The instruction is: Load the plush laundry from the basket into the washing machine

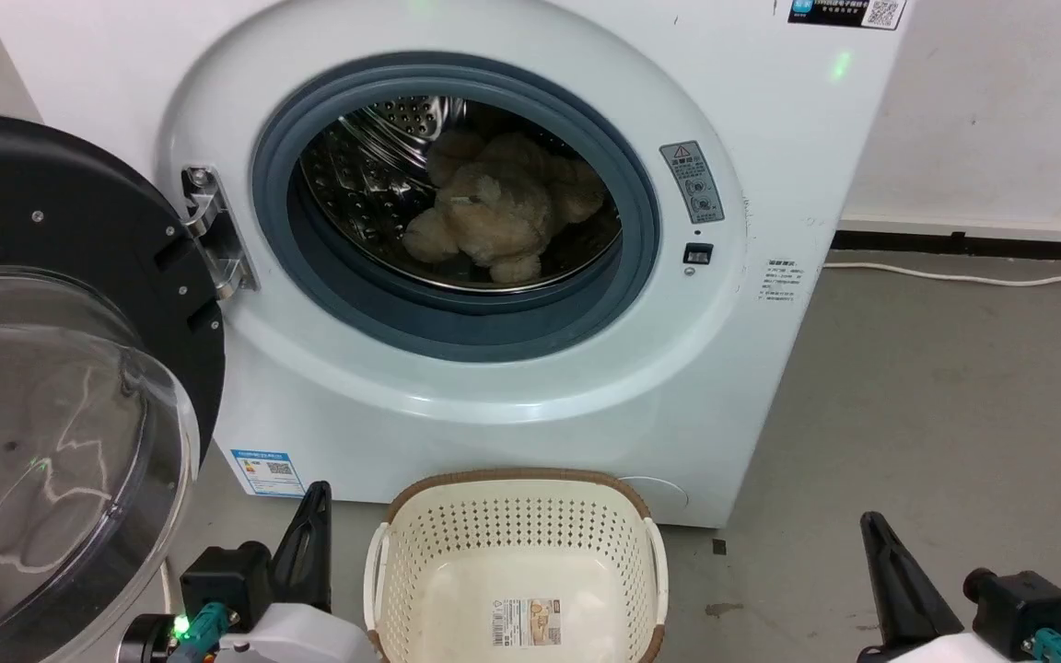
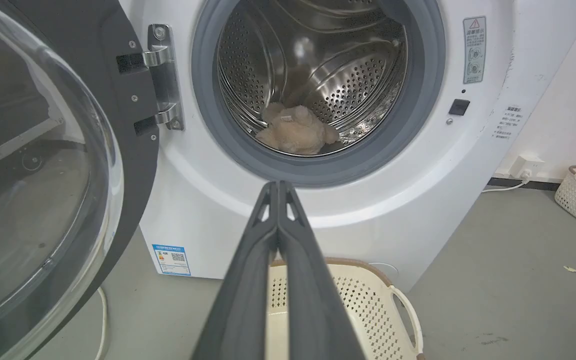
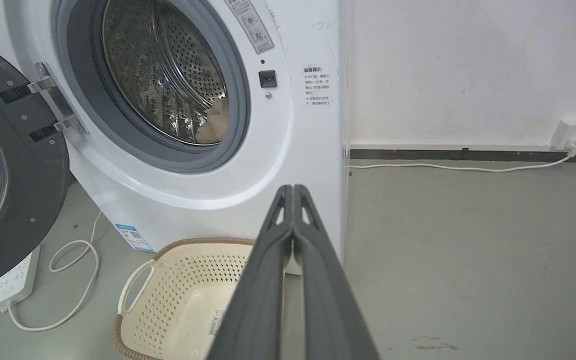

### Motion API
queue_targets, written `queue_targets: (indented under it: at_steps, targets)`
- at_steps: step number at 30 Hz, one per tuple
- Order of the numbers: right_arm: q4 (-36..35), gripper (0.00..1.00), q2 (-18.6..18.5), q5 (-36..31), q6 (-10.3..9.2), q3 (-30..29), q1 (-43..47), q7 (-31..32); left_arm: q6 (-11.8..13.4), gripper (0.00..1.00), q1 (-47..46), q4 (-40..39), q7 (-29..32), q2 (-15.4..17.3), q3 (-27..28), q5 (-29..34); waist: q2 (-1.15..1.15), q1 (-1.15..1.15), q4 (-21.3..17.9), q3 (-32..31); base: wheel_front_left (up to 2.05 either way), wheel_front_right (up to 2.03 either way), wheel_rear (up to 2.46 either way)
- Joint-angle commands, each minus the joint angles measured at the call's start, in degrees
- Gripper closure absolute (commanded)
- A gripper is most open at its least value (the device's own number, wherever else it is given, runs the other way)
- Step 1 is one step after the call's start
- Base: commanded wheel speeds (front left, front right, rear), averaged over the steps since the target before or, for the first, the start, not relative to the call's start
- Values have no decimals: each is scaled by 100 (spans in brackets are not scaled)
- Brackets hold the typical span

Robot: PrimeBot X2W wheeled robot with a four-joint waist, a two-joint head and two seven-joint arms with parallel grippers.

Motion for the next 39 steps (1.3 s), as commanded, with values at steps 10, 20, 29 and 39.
queue_targets:
  at_steps: [10, 20, 29, 39]
  targets:
    - [-97, 100, -2, -178, 2, 7, -156, 120, -81, 100, -24, -103, 119, -86, 137, 224, 0, 0, -11, 21, 0, 0, 0]
    - [-152, 100, -2, -304, 3, 9, -212, 217, -123, 100, -28, -168, 216, -154, 247, 399, 0, 0, -21, 41, 0, 0, 0]
    - [-202, 100, -2, -417, 3, 11, -263, 304, -162, 100, -32, -227, 303, -215, 347, 557, 0, 0, -31, 59, 0, 0, 0]
    - [-253, 100, -3, -531, 3, 14, -314, 392, -201, 100, -35, -287, 391, -276, 446, 715, 0, 0, -40, 77, 0, 0, 0]
